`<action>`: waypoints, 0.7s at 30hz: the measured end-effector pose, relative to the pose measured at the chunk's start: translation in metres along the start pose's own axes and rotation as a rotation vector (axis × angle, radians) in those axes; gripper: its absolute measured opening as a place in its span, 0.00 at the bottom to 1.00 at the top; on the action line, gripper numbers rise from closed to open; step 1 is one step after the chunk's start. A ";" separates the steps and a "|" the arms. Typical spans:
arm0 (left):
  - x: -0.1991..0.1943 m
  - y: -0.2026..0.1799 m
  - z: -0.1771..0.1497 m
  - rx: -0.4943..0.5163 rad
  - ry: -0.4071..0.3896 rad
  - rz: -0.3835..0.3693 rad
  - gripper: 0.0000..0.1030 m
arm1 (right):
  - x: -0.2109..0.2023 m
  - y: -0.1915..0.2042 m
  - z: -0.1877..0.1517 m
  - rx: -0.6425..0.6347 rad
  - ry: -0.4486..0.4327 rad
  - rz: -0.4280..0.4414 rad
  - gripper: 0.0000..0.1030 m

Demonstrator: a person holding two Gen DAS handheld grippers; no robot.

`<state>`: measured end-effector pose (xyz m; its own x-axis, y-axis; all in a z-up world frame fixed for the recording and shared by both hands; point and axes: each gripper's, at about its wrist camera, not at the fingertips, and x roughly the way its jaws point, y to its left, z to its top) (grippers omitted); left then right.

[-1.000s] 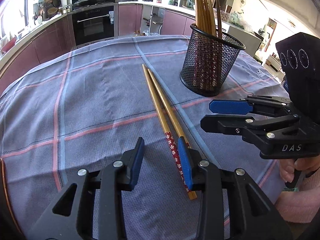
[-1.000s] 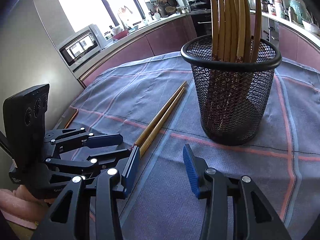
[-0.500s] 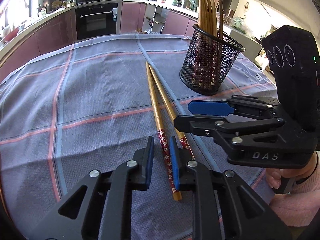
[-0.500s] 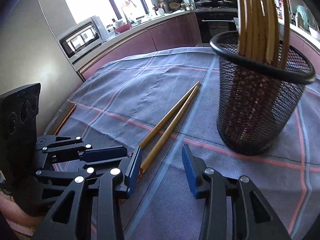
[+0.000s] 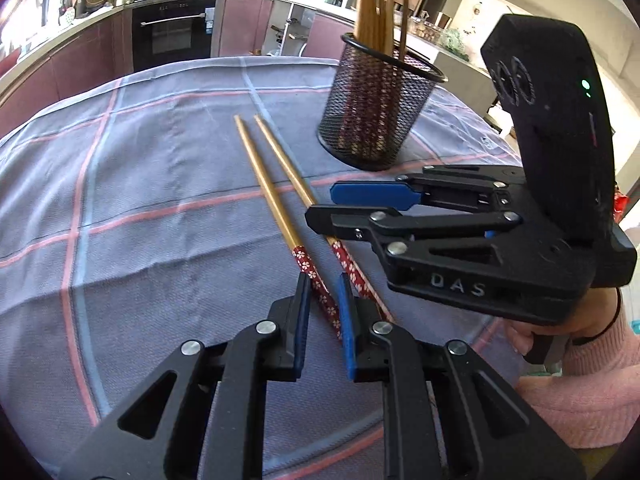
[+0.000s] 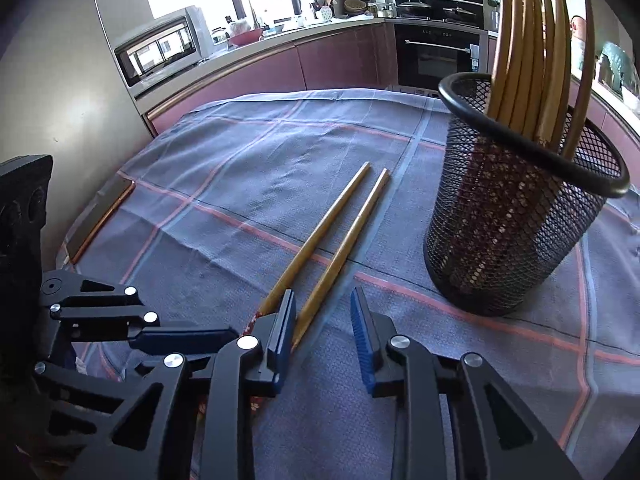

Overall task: Organize utensils
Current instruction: 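Close the right tool on one of the last chopsticks while the left tool grasps the other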

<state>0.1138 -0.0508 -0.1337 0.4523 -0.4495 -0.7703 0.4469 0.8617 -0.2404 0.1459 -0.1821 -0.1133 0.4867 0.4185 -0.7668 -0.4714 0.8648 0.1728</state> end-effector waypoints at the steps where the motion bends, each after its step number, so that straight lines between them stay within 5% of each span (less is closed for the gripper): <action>1: 0.000 0.000 0.001 0.003 0.000 0.000 0.14 | -0.001 -0.001 -0.001 -0.003 0.003 -0.006 0.23; 12: 0.005 0.024 0.034 -0.028 -0.045 0.042 0.15 | 0.002 -0.013 0.004 0.024 -0.003 -0.034 0.22; 21: 0.029 0.024 0.065 0.003 -0.005 0.085 0.15 | 0.011 -0.016 0.013 0.033 -0.014 -0.045 0.22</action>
<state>0.1879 -0.0584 -0.1238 0.4928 -0.3760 -0.7847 0.4088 0.8962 -0.1726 0.1684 -0.1877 -0.1163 0.5170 0.3831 -0.7655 -0.4246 0.8913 0.1593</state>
